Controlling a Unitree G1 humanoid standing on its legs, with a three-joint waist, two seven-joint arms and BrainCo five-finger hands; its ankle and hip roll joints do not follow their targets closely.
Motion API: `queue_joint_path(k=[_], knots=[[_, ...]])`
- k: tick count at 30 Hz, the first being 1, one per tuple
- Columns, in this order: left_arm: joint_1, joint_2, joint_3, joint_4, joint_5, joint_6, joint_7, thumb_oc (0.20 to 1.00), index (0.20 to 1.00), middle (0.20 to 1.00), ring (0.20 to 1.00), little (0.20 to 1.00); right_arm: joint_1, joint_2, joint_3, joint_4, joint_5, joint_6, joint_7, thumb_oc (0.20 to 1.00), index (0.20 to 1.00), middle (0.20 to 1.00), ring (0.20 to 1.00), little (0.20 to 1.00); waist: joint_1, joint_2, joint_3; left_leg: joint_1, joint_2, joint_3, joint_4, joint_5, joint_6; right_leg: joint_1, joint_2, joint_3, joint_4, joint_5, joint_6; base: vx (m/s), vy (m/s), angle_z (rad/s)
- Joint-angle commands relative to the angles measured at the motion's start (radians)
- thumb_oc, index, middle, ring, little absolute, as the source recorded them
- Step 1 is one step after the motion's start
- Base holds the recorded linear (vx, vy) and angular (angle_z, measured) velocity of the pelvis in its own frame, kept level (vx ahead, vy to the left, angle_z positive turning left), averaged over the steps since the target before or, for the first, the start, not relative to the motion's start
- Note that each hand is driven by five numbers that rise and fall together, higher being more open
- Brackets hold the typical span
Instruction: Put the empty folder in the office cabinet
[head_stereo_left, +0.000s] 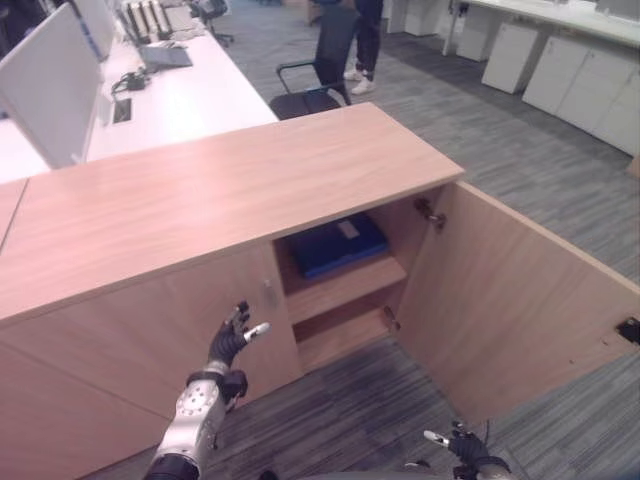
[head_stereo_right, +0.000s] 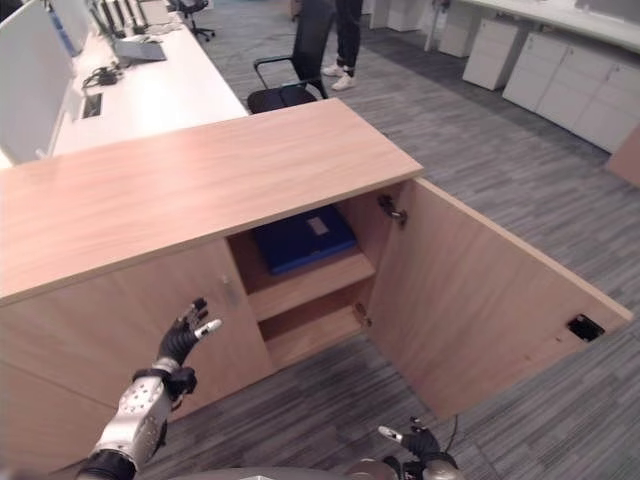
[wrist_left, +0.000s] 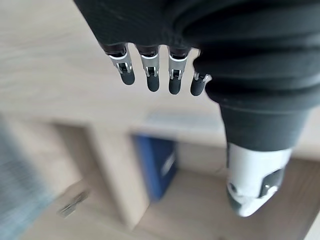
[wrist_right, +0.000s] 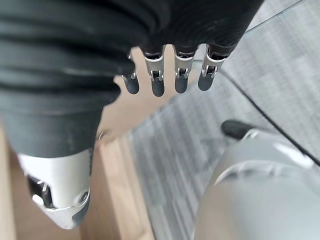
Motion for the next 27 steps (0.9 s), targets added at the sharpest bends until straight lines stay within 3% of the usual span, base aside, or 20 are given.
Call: queue_joint_path(k=[1, 4, 8, 9, 10, 11, 12, 13, 14, 15, 16, 17, 20, 24, 27], knots=[[-0.065, 0.041, 0.03, -0.03, 0.015, -0.038, -0.048, 1.0, 1.0, 1.0, 1.0, 1.0, -0.018, 0.054, -0.008, 0.02, 0.003, 0.001, 0.001, 1.0, 1.0, 1.0, 1.0, 1.0, -0.006, -0.066, 0.0, 0.018, -0.044, 0.016, 0.025, -0.084, -0.003, 0.031, -0.098, -0.009, -0.079, 0.152, 0.057, 0.02, -0.36, -0.51], [-0.005, 0.041, 0.03, -0.017, -0.014, -0.021, -0.085, 1.0, 1.0, 1.0, 1.0, 1.0, 0.005, 0.042, -0.002, 0.024, -0.006, -0.004, 0.013, 1.0, 1.0, 1.0, 1.0, 1.0, -0.034, -0.057, -0.008, 0.039, 0.015, 0.044, 0.036, -0.049, -0.039, 0.025, -0.04, 0.041, -0.101, 0.112, 0.052, 0.05, -0.326, -0.47], [0.008, 0.027, 0.039, 0.013, -0.04, -0.013, -0.098, 1.0, 1.0, 1.0, 1.0, 1.0, 0.014, 0.028, 0.015, 0.011, -0.014, -0.006, 0.025, 1.0, 1.0, 1.0, 1.0, 1.0, -0.058, -0.035, -0.004, 0.04, 0.071, 0.053, 0.062, -0.011, -0.064, 0.026, 0.018, 0.06, -0.104, 0.073, 0.029, 0.02, -0.232, -0.42], [0.012, 0.023, 0.041, 0.023, -0.048, -0.012, -0.097, 1.0, 1.0, 1.0, 1.0, 1.0, 0.011, 0.017, 0.024, 0.015, -0.013, -0.01, 0.025, 1.0, 1.0, 1.0, 1.0, 1.0, -0.072, -0.021, 0.0, 0.038, 0.115, 0.061, 0.099, 0.037, -0.082, 0.031, 0.064, 0.069, -0.115, 0.049, 0.009, 0.04, -0.332, -0.6], [0.012, 0.02, 0.041, 0.028, -0.05, -0.011, -0.098, 1.0, 1.0, 1.0, 1.0, 1.0, 0.01, 0.013, 0.026, 0.017, -0.012, -0.009, 0.025, 1.0, 1.0, 1.0, 1.0, 1.0, -0.074, -0.013, 0.001, 0.036, 0.134, 0.06, 0.118, 0.053, -0.089, 0.038, 0.085, 0.07, -0.122, 0.039, -0.001, 0.12, -0.433, -0.61], [-0.001, 0.007, 0.034, 0.053, -0.06, -0.006, -0.091, 1.0, 1.0, 1.0, 1.0, 1.0, 0.004, -0.01, 0.022, 0.028, -0.002, -0.013, 0.014, 1.0, 1.0, 1.0, 1.0, 1.0, -0.072, 0.001, 0.012, 0.016, 0.18, 0.017, 0.166, 0.151, -0.103, 0.068, 0.143, 0.075, -0.149, 0.012, -0.031, 0.13, -0.327, -0.81], [-0.004, 0.004, 0.033, 0.059, -0.064, -0.007, -0.09, 1.0, 1.0, 1.0, 1.0, 1.0, 0.004, -0.018, 0.017, 0.028, 0.004, -0.014, 0.012, 1.0, 1.0, 1.0, 1.0, 1.0, -0.072, -0.002, 0.015, 0.009, 0.181, -0.003, 0.187, 0.161, -0.098, 0.078, 0.152, 0.078, -0.154, 0.006, -0.038, 0.18, -0.334, -0.62], [-0.007, -0.003, 0.024, 0.059, -0.07, -0.005, -0.085, 1.0, 1.0, 1.0, 1.0, 1.0, -0.011, -0.039, 0.0, 0.034, 0.022, -0.012, 0.002, 1.0, 1.0, 1.0, 1.0, 1.0, -0.059, -0.015, 0.026, -0.022, 0.134, -0.081, 0.229, 0.127, -0.068, 0.096, 0.154, 0.091, -0.163, -0.005, -0.047, 0.1, -0.157, -0.72], [-0.008, -0.002, 0.025, 0.059, -0.07, -0.005, -0.085, 1.0, 1.0, 1.0, 1.0, 1.0, -0.012, -0.039, -0.001, 0.034, 0.022, -0.012, 0.002, 1.0, 1.0, 1.0, 1.0, 1.0, -0.059, -0.016, 0.023, -0.027, 0.133, -0.082, 0.228, 0.13, -0.066, 0.092, 0.153, 0.09, -0.162, -0.002, -0.047, 0.14, -0.209, -0.48], [-0.013, -0.006, 0.019, 0.061, -0.078, -0.005, -0.085, 1.0, 1.0, 1.0, 1.0, 1.0, -0.031, -0.062, -0.014, 0.043, 0.04, -0.015, -0.008, 1.0, 1.0, 1.0, 1.0, 1.0, -0.032, -0.038, 0.033, -0.079, 0.043, -0.162, 0.226, 0.031, -0.031, 0.113, 0.148, 0.105, -0.171, -0.017, -0.051, 0.06, -0.109, -0.31], [-0.013, -0.006, 0.019, 0.062, -0.078, -0.005, -0.085, 1.0, 1.0, 1.0, 1.0, 1.0, -0.032, -0.062, -0.015, 0.043, 0.04, -0.015, -0.008, 1.0, 1.0, 1.0, 1.0, 1.0, -0.033, -0.039, 0.03, -0.084, 0.04, -0.163, 0.225, 0.034, -0.03, 0.108, 0.146, 0.104, -0.171, -0.015, -0.05, 0.12, -0.176, -0.12], [-0.012, -0.01, 0.014, 0.061, -0.084, -0.004, -0.091, 1.0, 1.0, 1.0, 1.0, 1.0, -0.053, -0.09, -0.041, 0.042, 0.062, -0.018, -0.013, 1.0, 1.0, 1.0, 1.0, 1.0, -0.017, -0.053, 0.04, -0.121, -0.007, -0.177, 0.211, -0.019, -0.022, 0.121, 0.145, 0.113, -0.166, -0.023, -0.051, 0.05, -0.075, -0.09], [-0.009, -0.002, 0.015, 0.065, -0.082, -0.004, -0.095, 1.0, 1.0, 1.0, 1.0, 1.0, -0.091, -0.129, -0.058, 0.043, 0.081, -0.025, -0.02, 1.0, 1.0, 1.0, 1.0, 1.0, -0.006, -0.056, 0.041, -0.125, -0.01, -0.177, 0.216, -0.022, -0.024, 0.132, 0.153, 0.121, -0.168, -0.031, -0.054, 0.07, -0.045, -0.25], [0.019, 0.025, 0.015, 0.069, -0.104, 0.007, -0.126, 1.0, 1.0, 1.0, 1.0, 1.0, -0.23, -0.283, -0.124, 0.088, 0.134, -0.036, -0.037, 1.0, 1.0, 1.0, 1.0, 1.0, 0.019, -0.059, 0.025, -0.056, -0.023, -0.202, 0.14, -0.034, -0.022, 0.163, 0.156, 0.106, -0.164, -0.037, -0.055, 0.09, 0.009, -0.34], [0.026, 0.036, 0.003, 0.058, -0.103, 0.006, -0.134, 1.0, 1.0, 1.0, 1.0, 1.0, -0.292, -0.338, -0.138, 0.106, 0.156, -0.039, -0.042, 1.0, 1.0, 1.0, 1.0, 1.0, 0.026, -0.059, 0.021, -0.035, -0.025, -0.197, 0.116, -0.042, -0.019, 0.168, 0.154, 0.1, -0.161, -0.038, -0.05, 0.03, 0.029, 0.28]])
